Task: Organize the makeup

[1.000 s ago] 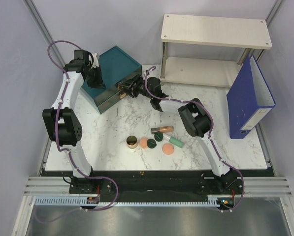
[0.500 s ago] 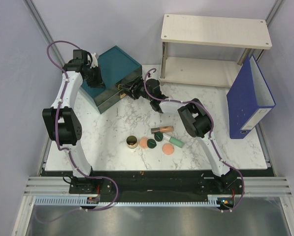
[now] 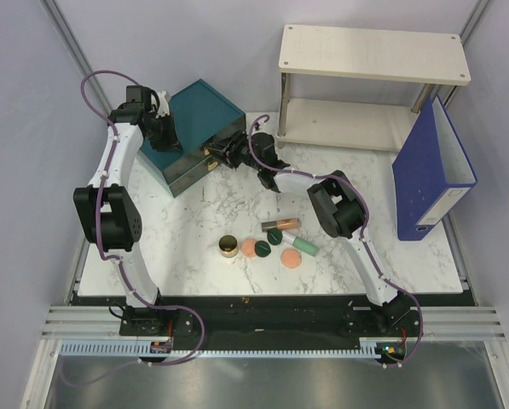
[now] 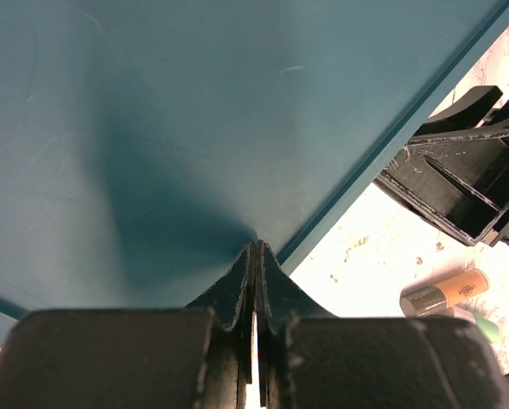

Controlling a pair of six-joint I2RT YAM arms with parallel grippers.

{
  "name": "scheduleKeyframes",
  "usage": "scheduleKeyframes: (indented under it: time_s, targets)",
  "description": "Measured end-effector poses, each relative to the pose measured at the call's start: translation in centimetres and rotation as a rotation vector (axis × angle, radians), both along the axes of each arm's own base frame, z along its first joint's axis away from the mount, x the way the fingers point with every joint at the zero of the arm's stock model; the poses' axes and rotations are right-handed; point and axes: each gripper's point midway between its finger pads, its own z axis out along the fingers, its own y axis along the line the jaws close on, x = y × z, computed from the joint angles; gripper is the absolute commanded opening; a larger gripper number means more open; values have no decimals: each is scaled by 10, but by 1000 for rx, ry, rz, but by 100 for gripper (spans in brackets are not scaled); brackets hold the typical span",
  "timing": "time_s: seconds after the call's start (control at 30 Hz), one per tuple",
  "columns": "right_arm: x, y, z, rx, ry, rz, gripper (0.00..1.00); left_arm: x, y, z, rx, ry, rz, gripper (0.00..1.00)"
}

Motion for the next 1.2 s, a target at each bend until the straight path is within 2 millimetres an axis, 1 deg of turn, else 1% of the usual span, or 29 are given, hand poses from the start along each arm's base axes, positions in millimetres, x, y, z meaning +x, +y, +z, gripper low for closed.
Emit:
scheduleKeyframes:
  time_s: [0.07,0.13,0.17,0.2,0.23,0.27,0.5,0.6,0.83,1.2]
  targets:
    - [0,1,1,-1,0,1,44,1,0,0,-1,0,0,2]
    - [0,1,2,1,0,4,33,1,0,0,-2,0,-1,2]
    - [0,2,4,4,-2,6,24,1,0,0,-3,0,-1,2]
    - [0,2,3,0,0,7,8,1,0,0,-4,0,-2,2]
    - [-1,2,2,-1,8,11,2,2,0,0,-4,1,-2,2]
    - [-2,3,1,-1,13,19,0,2,-1,0,-6,0,-3,2]
    - [-3,2,-2,-1,5,27,0,4,-2,0,-18,4,-8,2]
    - [-6,-2,-2,7,-4,15,0,4,-2,-1,-18,7,-7,2]
    - [-29,-26,-2,-14,27,34,0,5,-2,-3,-21,14,-2,2]
    - [-82,-70,-1,-84,70,71,0,5,-1,-3,-20,18,14,2]
